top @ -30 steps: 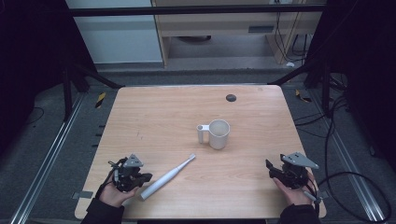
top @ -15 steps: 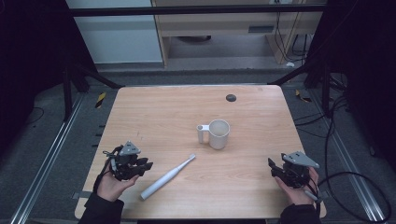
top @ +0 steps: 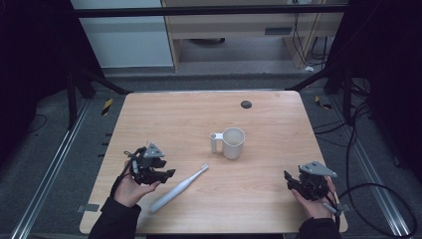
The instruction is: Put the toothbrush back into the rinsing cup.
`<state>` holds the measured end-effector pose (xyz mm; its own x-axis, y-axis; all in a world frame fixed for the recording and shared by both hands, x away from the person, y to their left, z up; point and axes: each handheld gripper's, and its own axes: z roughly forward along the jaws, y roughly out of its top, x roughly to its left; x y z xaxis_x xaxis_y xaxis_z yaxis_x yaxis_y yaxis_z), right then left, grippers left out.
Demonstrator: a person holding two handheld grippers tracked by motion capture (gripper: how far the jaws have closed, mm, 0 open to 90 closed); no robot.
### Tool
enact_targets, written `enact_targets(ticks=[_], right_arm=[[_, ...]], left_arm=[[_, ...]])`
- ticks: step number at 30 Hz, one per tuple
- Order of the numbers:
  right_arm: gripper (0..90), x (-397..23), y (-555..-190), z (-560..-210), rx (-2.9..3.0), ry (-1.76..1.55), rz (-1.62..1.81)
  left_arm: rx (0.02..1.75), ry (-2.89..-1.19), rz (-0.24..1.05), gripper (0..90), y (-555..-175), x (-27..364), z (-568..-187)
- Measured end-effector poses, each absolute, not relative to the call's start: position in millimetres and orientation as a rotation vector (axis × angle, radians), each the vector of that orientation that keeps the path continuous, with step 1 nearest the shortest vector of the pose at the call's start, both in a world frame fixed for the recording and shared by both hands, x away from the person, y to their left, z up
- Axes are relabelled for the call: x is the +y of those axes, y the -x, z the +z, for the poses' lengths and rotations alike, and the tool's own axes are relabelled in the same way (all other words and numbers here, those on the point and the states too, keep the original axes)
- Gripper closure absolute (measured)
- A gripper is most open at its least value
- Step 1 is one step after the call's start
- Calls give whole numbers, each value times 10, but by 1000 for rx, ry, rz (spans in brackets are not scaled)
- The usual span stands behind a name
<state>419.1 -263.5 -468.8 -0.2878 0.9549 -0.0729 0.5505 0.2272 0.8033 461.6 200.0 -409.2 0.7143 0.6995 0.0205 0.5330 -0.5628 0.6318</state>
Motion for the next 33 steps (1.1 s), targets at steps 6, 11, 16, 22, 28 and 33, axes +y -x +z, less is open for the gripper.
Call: enact_targets(ticks=[6,11,16,22,28,33], right_arm=[[421,-2627,-4201,-4690,1940,-1386,906],[417,-2613,-4210,-4700,1951,-1390,900],[412,-2600,-4221,-4705,1961,-1387,897],[412,-2600,-4229,-4714,1973,-1389,893],[413,-2594,-4237,-4721,1987,-1390,886],[415,-2586,-4244,-4728,1997,-1393,887]], left_arm=[[895,-2373,338,492,-4646,1851,-4153],[896,-2412,312,486,-4668,1799,-4223],[902,-2444,290,478,-4694,1749,-4296],[905,-2475,274,475,-4715,1705,-4356],[902,-2516,254,482,-4731,1661,-4426],[902,-2552,229,503,-4745,1652,-4465]])
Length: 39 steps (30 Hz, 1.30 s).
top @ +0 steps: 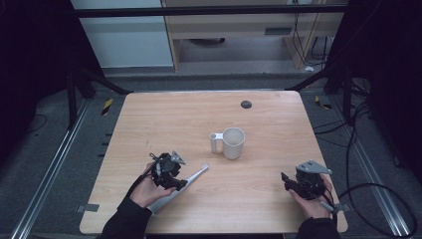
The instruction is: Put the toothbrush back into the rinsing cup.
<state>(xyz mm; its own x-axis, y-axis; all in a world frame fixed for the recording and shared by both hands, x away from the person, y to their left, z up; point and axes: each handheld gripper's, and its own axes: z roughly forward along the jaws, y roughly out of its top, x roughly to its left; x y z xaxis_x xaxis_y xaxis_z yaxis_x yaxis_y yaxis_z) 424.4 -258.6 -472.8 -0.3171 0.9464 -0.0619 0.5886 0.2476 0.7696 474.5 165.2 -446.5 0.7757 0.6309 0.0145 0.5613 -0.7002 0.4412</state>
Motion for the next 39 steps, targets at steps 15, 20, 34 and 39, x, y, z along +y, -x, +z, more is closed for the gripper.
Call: enact_targets(ticks=[15,20,34,39], right_arm=[[421,-2579,-4247,-4742,2022,-1381,881],[422,-2575,-4249,-4743,2029,-1376,880],[423,-2563,-4259,-4751,2040,-1382,879],[422,-2559,-4260,-4752,2042,-1386,881]], left_arm=[[910,-2605,156,563,-4784,1574,-4543],[913,-2627,139,586,-4804,1557,-4581],[913,-2646,84,655,-4843,1536,-4647],[910,-2654,79,659,-4854,1532,-4653]])
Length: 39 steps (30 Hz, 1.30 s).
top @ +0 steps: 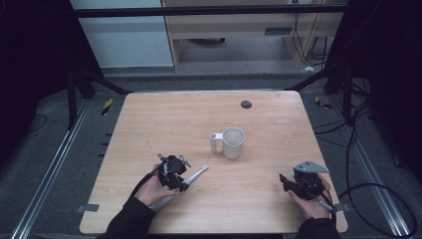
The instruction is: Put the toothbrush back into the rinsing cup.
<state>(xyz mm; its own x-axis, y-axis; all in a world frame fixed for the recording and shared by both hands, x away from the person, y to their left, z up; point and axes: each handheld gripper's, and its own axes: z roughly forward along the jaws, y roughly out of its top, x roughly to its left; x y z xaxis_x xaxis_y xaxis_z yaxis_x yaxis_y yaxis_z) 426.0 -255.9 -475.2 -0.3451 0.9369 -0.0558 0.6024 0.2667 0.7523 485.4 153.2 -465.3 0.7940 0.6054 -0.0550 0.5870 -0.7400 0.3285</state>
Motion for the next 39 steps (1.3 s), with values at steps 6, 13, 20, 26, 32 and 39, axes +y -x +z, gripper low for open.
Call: enact_targets(ticks=[6,13,20,26,32,39], right_arm=[[421,-2563,-4263,-4752,2046,-1382,876],[419,-2564,-4264,-4754,2045,-1379,877],[420,-2577,-4265,-4756,2044,-1382,878],[421,-2586,-4259,-4754,2041,-1394,882],[422,-2587,-4258,-4754,2040,-1395,881],[423,-2589,-4257,-4754,2038,-1401,885]], left_arm=[[909,-2663,69,662,-4865,1517,-4662],[900,-2676,74,668,-4866,1498,-4658],[906,-2651,62,672,-4860,1533,-4622],[908,-2599,74,673,-4819,1601,-4477],[903,-2554,114,674,-4782,1655,-4360],[893,-2486,169,675,-4709,1726,-4154]])
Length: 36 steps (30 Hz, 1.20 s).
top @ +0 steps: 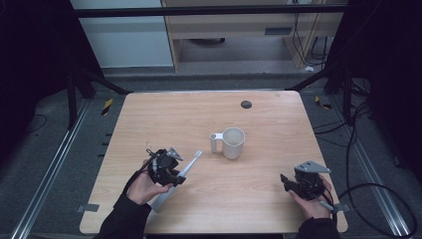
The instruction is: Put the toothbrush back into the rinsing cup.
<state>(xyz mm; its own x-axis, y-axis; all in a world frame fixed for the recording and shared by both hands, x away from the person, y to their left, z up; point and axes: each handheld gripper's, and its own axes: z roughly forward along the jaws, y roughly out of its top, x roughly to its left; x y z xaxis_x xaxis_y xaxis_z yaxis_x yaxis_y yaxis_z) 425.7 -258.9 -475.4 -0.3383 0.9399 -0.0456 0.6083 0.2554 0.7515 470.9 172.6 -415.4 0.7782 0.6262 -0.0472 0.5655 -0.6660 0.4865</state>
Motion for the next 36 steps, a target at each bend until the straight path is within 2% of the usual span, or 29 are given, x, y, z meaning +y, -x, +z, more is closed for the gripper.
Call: enact_targets(ticks=[8,22,36], right_arm=[[422,-2596,-4258,-4751,2032,-1402,884],[409,-2603,-4251,-4747,2014,-1408,900],[369,-2623,-4261,-4751,2000,-1415,905]], left_arm=[[896,-2374,245,674,-4665,1855,-3930],[918,-2110,471,674,-4670,1939,-3766],[916,-1887,575,674,-4830,1822,-3581]])
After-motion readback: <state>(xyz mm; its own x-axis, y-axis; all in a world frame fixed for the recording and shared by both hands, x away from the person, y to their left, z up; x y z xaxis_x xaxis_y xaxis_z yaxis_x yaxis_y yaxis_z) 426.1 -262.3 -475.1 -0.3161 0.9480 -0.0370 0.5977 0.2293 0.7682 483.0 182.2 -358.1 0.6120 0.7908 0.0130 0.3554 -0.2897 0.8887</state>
